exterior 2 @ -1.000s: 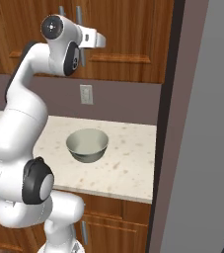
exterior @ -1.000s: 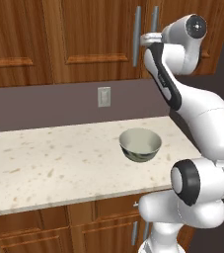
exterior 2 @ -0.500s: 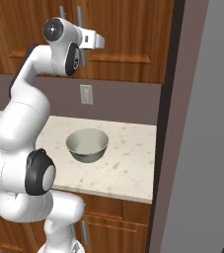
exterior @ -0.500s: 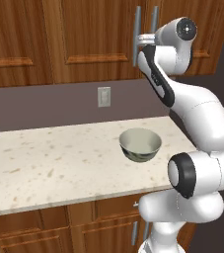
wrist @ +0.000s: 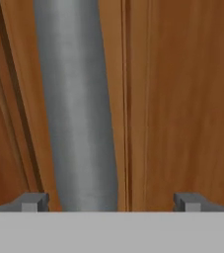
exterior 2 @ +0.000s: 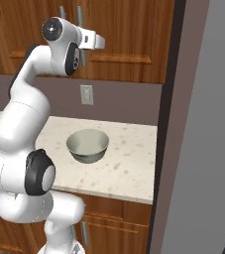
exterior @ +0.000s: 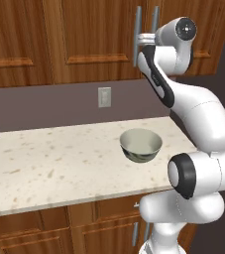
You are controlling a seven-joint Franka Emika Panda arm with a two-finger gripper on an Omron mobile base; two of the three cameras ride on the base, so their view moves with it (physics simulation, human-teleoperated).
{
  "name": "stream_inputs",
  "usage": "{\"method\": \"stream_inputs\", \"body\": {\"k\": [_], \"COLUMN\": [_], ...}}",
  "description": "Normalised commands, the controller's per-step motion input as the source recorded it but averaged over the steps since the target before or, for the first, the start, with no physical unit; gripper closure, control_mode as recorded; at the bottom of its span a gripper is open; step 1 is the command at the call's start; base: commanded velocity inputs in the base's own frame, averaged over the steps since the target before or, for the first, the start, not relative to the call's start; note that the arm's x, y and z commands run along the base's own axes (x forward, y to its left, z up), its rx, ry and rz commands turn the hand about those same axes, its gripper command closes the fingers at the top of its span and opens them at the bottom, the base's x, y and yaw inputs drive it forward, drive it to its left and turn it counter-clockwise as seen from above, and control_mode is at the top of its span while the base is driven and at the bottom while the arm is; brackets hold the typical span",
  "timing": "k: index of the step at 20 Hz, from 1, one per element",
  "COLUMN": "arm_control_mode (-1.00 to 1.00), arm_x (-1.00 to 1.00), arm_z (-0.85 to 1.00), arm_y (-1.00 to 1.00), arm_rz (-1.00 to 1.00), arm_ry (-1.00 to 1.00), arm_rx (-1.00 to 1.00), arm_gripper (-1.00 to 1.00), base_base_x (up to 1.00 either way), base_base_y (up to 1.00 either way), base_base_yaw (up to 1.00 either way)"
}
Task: Open the cabinet and setup a tea strainer by placing it in the bowl upright.
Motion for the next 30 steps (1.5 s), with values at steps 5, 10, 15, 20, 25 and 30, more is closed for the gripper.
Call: {"method": "stream_inputs", "body": {"k": [5, 10, 15, 20, 25, 30], "arm_control_mode": [-1.0, -1.0, -1.0, -1.0, -1.0, -1.0], "arm_x": [0.26, 0.03, -0.16, -0.58, -0.91, -1.0], "arm_z": [0.0, 0.0, 0.04, 0.17, 0.1, 0.0], "arm_y": [0.0, 0.0, -0.03, -0.44, -0.69, -0.78], "arm_rz": [0.0, 0.0, 0.0, -0.01, 0.0, 0.0], "arm_ry": [0.0, 0.0, 0.0, 0.01, 0.0, 0.0], "arm_rx": [0.0, 0.0, -0.01, 0.0, 0.0, 0.02], "arm_gripper": [1.0, 1.0, 1.0, 1.0, 1.0, 1.0], "base_base_x": [0.0, 0.0, 0.0, 0.0, 0.0, 0.0], "base_base_y": [0.0, 0.0, 0.0, 0.0, 0.0, 0.0], "base_base_yaw": [0.0, 0.0, 0.0, 0.0, 0.0, 0.0]}}
